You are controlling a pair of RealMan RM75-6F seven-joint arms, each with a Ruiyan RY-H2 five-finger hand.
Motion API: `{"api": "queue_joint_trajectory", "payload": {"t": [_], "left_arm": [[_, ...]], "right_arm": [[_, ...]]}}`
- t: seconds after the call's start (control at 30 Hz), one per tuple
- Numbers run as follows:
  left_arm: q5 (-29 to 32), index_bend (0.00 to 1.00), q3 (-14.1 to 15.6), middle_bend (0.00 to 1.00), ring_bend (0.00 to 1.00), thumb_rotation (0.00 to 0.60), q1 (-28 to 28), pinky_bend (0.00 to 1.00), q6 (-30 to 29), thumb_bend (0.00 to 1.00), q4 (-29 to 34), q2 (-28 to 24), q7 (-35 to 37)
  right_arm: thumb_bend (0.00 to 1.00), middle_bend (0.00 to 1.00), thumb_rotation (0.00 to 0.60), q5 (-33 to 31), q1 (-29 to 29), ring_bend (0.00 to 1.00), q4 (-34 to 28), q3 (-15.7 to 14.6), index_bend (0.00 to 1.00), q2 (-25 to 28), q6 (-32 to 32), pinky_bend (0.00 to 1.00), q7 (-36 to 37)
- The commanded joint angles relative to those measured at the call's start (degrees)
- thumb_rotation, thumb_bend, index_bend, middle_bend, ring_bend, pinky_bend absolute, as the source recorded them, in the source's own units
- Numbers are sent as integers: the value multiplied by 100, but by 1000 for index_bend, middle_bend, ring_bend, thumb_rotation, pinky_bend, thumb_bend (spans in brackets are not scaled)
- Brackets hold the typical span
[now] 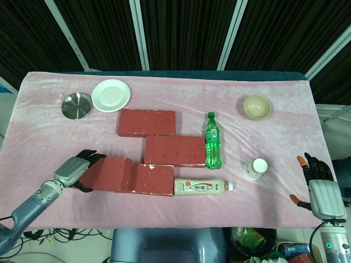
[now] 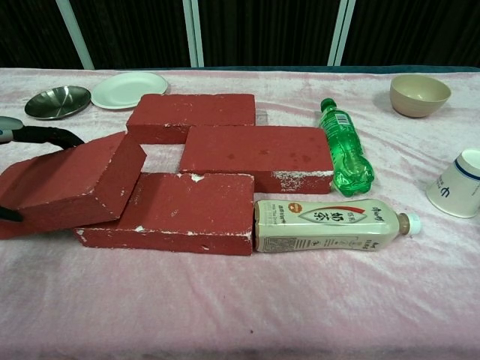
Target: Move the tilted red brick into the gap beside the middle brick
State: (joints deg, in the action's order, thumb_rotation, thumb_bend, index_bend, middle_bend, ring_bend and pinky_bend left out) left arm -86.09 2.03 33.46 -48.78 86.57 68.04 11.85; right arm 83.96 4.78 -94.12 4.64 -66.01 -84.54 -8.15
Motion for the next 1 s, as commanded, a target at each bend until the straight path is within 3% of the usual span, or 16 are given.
{"api": "queue_joint_trajectory", "payload": {"t": [0.03,0.17,0.33,0.63,0.77,1.0], "left_arm": [[63,195,-68,268,0,600,-27,0,-118,301,10,38,-140],[132,249,-173,307,0,600,-59,0,-314,307,109,-67,-335],[475,245,-444,300,0,600,36,0,-321,307,296,-446,-606],[1557,244,-995,286,0,600,960,0,946,307,570,-1043,-1288],[2197,244,-962,279,0,600,1489,0,1651,307,475,-1039,-1912],[3275,247,-749,279,0,600,1983,0,1775,307,214,-685,-2772]], "right_arm": [[42,0,600,-7,-1,0,-9,-2,0,8,8,78,5],[42,0,600,-29,-2,0,-36,-3,0,25,27,78,23],[42,0,600,-36,0,0,-56,-9,0,35,43,78,24],[42,0,600,-58,4,0,-76,-7,0,25,55,78,-7],[42,0,600,-96,6,0,-83,1,0,24,74,78,1],[42,0,600,-110,9,0,-91,1,0,40,92,78,22]]}}
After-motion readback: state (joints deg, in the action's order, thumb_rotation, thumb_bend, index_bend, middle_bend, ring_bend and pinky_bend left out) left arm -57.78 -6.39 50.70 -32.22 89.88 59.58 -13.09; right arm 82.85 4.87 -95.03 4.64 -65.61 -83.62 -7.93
